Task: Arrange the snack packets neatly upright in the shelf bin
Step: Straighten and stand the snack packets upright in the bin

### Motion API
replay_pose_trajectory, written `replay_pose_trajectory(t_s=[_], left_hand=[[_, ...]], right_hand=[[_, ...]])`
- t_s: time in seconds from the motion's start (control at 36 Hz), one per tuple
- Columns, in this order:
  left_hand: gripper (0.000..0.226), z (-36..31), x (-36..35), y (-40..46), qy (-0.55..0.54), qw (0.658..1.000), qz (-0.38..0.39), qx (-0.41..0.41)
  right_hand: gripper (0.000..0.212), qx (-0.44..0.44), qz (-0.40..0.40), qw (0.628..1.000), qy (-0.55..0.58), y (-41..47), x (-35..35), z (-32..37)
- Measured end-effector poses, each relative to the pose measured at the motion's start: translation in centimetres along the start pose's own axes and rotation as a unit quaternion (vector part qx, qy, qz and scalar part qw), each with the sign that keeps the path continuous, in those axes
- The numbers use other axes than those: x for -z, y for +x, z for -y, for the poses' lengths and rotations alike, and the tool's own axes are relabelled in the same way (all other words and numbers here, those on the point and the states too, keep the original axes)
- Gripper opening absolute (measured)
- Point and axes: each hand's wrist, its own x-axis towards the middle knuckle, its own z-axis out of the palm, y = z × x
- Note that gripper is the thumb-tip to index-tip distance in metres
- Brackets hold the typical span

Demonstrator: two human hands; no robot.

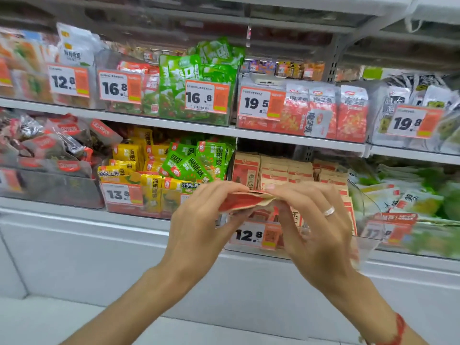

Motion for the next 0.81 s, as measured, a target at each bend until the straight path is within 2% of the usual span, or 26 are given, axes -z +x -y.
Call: replay_pose_trajectory(t_s=[0.14, 0.22, 0.31, 0.42, 0.47, 0.56, 0.67, 0.72, 0.81], left_hand=[[0.027, -0.4, 0.3, -0.5, -0.074, 0.997, -0.011, -0.007], [0.031, -0.7, 0.0, -0.9, -0.152, 0.985, 0.021, 0.074], [0.036, -0.4, -0.6, -1.5, -0.202, 0.965, 0.048, 0.163], [0.033, 0.4, -1.1, -1.8, -0.239, 0.939, 0.081, 0.234], [0.040, 0.9, -1.2, -2.1, -0.240, 0.930, 0.112, 0.256], [0.043, 1.7, -1.6, -2.4, -0.258, 0.910, 0.141, 0.293], [0.030, 2.3, -1.7, -2.4, -0.297, 0.875, 0.143, 0.356], [0.022, 2.5, -1.7, -2.3, -0.304, 0.868, 0.137, 0.367], [0.038, 2.7, -1.8, -2.5, -0.305, 0.863, 0.151, 0.373]], right_hand=[[0.035, -0.039, -0.043, 0.997, 0.046, 0.4, 0.7, 0.9], [0.043, -0.150, -0.064, 0.982, 0.096, 0.9, 0.6, 1.4], [0.049, -0.302, -0.035, 0.938, 0.165, 0.8, 0.0, 1.7], [0.031, -0.447, 0.094, 0.860, 0.229, -0.3, -1.0, 0.8], [0.019, -0.472, 0.111, 0.841, 0.239, -1.1, -1.4, 0.0], [0.014, -0.499, 0.138, 0.820, 0.245, -2.1, -1.6, -1.0], [0.009, -0.540, 0.131, 0.787, 0.268, -2.5, -1.3, -1.7], [0.010, -0.555, 0.128, 0.771, 0.283, -2.7, -1.2, -1.9], [0.013, -0.561, 0.129, 0.762, 0.295, -2.9, -1.2, -2.0]])
